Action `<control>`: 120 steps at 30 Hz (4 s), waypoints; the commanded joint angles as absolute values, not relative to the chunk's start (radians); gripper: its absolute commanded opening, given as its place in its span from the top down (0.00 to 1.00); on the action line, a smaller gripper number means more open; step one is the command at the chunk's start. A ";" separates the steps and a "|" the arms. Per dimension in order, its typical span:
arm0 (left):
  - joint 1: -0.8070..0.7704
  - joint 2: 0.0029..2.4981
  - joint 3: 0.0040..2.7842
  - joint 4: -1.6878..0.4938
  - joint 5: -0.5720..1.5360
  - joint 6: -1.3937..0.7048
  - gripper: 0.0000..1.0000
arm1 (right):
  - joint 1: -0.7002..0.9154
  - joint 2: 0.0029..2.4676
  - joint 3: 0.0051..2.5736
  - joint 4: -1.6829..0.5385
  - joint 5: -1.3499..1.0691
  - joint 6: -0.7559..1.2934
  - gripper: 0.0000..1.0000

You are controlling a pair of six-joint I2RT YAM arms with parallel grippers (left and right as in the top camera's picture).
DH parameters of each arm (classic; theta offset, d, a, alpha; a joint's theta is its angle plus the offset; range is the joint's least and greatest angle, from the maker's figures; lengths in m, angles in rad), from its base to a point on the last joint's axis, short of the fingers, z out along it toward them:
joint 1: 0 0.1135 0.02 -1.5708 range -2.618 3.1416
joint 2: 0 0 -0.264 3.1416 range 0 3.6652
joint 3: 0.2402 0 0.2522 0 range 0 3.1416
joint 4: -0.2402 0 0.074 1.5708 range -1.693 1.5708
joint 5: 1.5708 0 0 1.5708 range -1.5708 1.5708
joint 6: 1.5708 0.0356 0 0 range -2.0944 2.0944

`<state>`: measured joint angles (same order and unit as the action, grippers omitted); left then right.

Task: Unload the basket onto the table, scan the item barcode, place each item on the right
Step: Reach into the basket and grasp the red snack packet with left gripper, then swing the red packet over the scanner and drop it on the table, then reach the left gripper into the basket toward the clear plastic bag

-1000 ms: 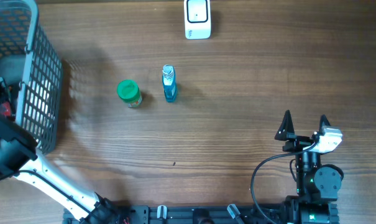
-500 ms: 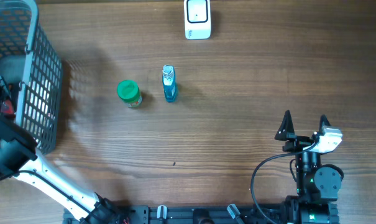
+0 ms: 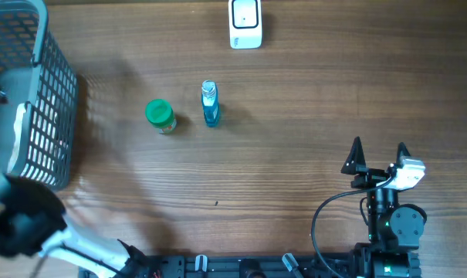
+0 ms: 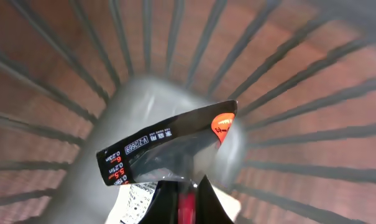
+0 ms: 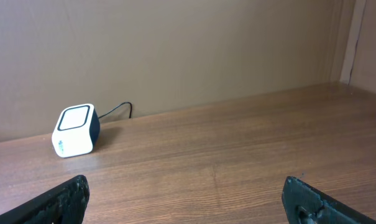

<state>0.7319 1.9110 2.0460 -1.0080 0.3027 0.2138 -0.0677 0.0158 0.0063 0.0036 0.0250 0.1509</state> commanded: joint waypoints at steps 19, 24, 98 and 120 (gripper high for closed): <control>0.089 1.576 2.068 -1.317 0.864 0.255 0.96 | -0.065 0.014 0.005 0.007 0.009 0.131 0.00; -0.237 1.599 2.064 -1.315 0.642 0.254 0.96 | -0.065 0.014 0.006 0.007 0.009 0.131 0.00; 0.742 2.200 2.202 -1.344 0.323 0.316 0.00 | -0.065 0.014 0.005 0.007 0.009 0.132 0.00; 0.716 2.215 1.958 -1.272 0.355 0.596 0.00 | -0.065 0.014 0.005 0.007 0.009 0.131 0.00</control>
<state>0.7391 2.2105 1.9984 -1.2919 0.3492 0.5686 -0.0677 0.0158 0.0063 0.0040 0.0223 0.1509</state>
